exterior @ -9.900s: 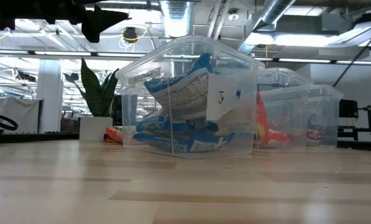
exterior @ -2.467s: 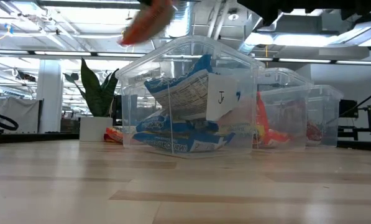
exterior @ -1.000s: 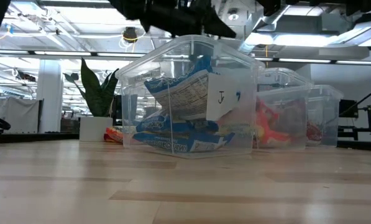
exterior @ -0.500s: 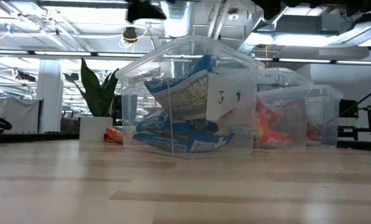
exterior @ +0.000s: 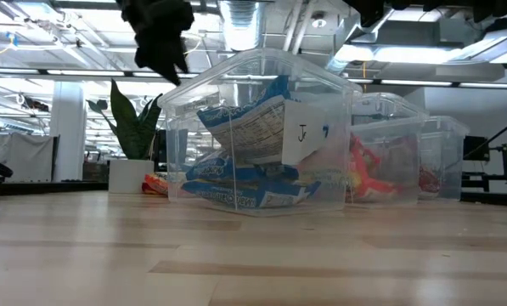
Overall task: Sort Maruchan noodles
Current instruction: Put the orange noodle pack into the middle transparent bin
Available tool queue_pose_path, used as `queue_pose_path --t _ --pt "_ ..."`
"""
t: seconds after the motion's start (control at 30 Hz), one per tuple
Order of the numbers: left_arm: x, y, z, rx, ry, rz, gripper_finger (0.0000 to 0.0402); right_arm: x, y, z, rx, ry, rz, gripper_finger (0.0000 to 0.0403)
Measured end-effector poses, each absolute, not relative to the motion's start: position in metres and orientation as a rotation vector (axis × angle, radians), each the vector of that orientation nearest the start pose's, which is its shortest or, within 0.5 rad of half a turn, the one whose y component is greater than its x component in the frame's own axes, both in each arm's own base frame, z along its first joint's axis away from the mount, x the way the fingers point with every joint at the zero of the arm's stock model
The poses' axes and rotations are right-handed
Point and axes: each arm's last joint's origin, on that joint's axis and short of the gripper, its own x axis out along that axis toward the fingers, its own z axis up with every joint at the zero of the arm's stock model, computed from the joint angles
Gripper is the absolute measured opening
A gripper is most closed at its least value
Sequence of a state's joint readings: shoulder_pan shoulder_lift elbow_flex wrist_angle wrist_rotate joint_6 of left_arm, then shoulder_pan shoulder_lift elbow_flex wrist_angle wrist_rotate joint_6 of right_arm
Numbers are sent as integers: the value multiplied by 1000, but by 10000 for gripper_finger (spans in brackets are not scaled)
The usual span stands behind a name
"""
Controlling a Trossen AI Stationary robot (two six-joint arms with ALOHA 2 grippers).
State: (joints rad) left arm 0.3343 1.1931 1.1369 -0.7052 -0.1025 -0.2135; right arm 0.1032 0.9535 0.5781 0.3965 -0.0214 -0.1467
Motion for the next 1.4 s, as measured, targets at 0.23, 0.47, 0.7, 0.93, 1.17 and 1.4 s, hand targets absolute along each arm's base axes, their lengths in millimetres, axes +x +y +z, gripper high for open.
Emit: queue_pose_path --t 0.23,0.47,0.7,0.93,1.17,1.4 --pt "232 77 318 127 1137 443 274 213 23 285 -147 -13 124 280" --pt "237 57 298 478 1414 381 274 213 23 285 -151 -8 124 280" --pt "257 34 252 640 1497 310 274 213 23 284 -150 -6 124 280" --pt "259 21 211 710 1403 343 274 213 23 283 -150 5 125 280" --pt "244 35 194 699 1238 422 274 213 23 283 -147 8 125 280" --pt "232 38 223 704 1107 451 274 213 22 283 -148 11 114 280"
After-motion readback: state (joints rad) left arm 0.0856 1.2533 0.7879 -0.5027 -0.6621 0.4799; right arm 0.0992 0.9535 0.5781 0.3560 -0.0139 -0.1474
